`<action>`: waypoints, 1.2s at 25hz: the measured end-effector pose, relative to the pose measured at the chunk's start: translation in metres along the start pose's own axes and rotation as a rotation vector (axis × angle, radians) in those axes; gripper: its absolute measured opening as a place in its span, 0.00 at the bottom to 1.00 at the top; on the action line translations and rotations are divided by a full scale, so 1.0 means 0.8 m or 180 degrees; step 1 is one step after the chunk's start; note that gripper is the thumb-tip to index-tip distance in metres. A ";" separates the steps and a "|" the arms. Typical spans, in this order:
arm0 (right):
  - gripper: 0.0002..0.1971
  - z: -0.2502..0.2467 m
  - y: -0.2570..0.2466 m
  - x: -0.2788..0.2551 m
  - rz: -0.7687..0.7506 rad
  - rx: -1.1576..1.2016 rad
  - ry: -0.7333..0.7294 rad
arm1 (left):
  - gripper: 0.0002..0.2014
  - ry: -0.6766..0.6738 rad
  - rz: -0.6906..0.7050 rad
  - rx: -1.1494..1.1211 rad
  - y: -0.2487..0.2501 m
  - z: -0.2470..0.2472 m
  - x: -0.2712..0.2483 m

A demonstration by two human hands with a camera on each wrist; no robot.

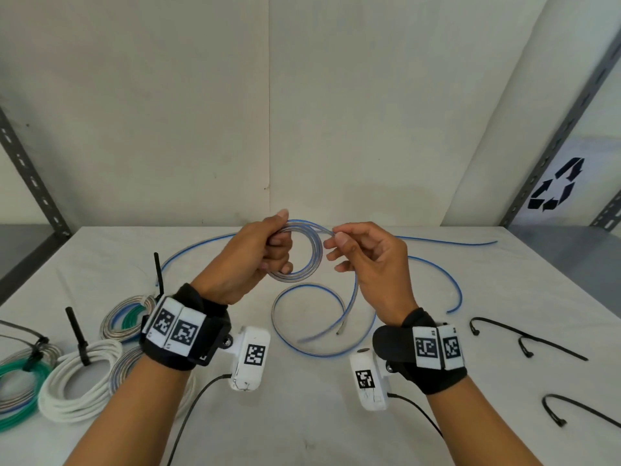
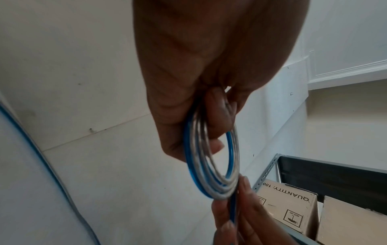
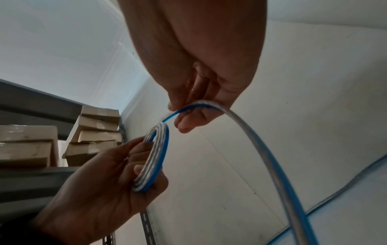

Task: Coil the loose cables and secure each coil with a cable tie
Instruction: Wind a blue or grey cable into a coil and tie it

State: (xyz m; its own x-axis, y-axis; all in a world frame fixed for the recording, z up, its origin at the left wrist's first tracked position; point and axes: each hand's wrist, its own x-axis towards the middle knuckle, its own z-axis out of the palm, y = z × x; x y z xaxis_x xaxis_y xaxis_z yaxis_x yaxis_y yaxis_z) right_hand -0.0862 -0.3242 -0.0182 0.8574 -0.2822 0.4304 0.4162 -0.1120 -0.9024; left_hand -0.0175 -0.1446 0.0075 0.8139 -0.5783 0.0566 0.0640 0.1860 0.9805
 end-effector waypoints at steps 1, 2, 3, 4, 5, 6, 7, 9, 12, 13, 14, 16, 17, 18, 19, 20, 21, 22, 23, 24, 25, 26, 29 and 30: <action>0.03 0.003 -0.001 -0.001 0.0057 0.0098 0.0045 | 0.25 -0.0003 0.0020 -0.0061 0.002 -0.003 0.000; 0.03 0.006 -0.002 -0.002 0.0092 0.0160 0.0084 | 0.25 0.0010 0.0041 -0.0086 0.003 -0.005 -0.001; 0.03 0.010 -0.002 -0.004 0.0113 0.0199 0.0120 | 0.25 0.0029 0.0065 -0.0098 0.003 -0.005 -0.001; 0.03 0.014 -0.003 -0.006 0.0121 0.0230 0.0144 | 0.25 0.0056 0.0094 -0.0107 0.003 -0.004 -0.001; 0.04 0.018 -0.002 -0.008 0.0123 0.0262 0.0167 | 0.25 0.0092 0.0120 -0.0124 0.003 -0.003 -0.001; 0.03 0.023 -0.001 -0.010 0.0121 0.0300 0.0176 | 0.25 0.0148 0.0137 -0.0162 0.004 -0.002 0.000; 0.03 0.026 0.000 -0.012 0.0114 0.0336 0.0172 | 0.25 0.0217 0.0148 -0.0238 0.004 -0.001 0.001; 0.04 0.033 0.000 -0.015 0.0118 0.0463 0.0110 | 0.24 0.0317 0.0207 -0.0504 0.005 0.002 0.001; 0.09 0.041 -0.003 -0.018 0.0204 0.0712 0.0078 | 0.24 0.0387 0.0342 -0.0906 0.000 0.009 0.000; 0.10 0.043 -0.003 -0.018 0.0207 0.0732 0.0166 | 0.24 0.0417 0.0366 -0.0973 -0.003 0.013 0.001; 0.11 0.044 -0.003 -0.018 0.0189 0.0731 0.0283 | 0.24 0.0450 0.0376 -0.0992 -0.007 0.018 0.002; 0.11 0.044 -0.002 -0.016 0.0122 0.0725 0.0453 | 0.24 0.0475 0.0359 -0.0944 -0.014 0.024 0.004; 0.11 0.042 -0.001 -0.015 0.0081 0.0711 0.0463 | 0.24 0.0435 0.0318 -0.0895 -0.014 0.023 0.005; 0.11 0.037 -0.001 -0.013 0.0039 0.0659 0.0428 | 0.25 0.0361 0.0249 -0.0824 -0.013 0.020 0.005; 0.11 0.031 -0.001 -0.010 -0.0018 0.0543 0.0348 | 0.25 0.0261 0.0159 -0.0700 -0.012 0.016 0.005; 0.11 0.025 -0.002 -0.008 -0.0090 0.0353 0.0214 | 0.27 0.0134 0.0056 -0.0491 -0.010 0.013 0.004; 0.11 0.020 -0.003 -0.007 -0.0184 0.0114 0.0031 | 0.28 0.0001 -0.0042 -0.0194 -0.010 0.011 0.002; 0.11 0.016 -0.005 -0.006 -0.0290 -0.0134 -0.0159 | 0.30 -0.0122 -0.0105 0.0139 -0.010 0.010 0.001; 0.10 0.012 -0.005 -0.006 -0.0373 -0.0356 -0.0315 | 0.30 -0.0201 -0.0120 0.0452 -0.011 0.010 -0.001; 0.10 0.008 -0.006 -0.006 -0.0411 -0.0530 -0.0434 | 0.29 -0.0229 -0.0097 0.0697 -0.012 0.010 -0.002; 0.11 0.004 -0.007 -0.006 -0.0413 -0.0663 -0.0537 | 0.28 -0.0231 -0.0061 0.0871 -0.012 0.010 -0.004; 0.11 0.001 -0.008 -0.005 -0.0406 -0.0771 -0.0645 | 0.26 -0.0236 -0.0032 0.0974 -0.012 0.009 -0.006; 0.11 -0.008 -0.007 -0.004 -0.0440 -0.1028 -0.0843 | 0.23 -0.0234 -0.0096 0.0951 -0.014 0.014 -0.006; 0.11 -0.008 -0.006 -0.004 -0.0449 -0.1031 -0.0806 | 0.22 -0.0164 -0.0130 0.0916 -0.015 0.017 -0.005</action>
State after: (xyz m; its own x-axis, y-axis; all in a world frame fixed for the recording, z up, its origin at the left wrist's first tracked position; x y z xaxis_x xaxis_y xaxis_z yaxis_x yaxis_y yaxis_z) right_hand -0.0927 -0.3288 -0.0155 0.8630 -0.0045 0.5051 0.4526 -0.4374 -0.7771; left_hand -0.0295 -0.1549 -0.0020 0.7832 -0.6216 0.0183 -0.0765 -0.0671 0.9948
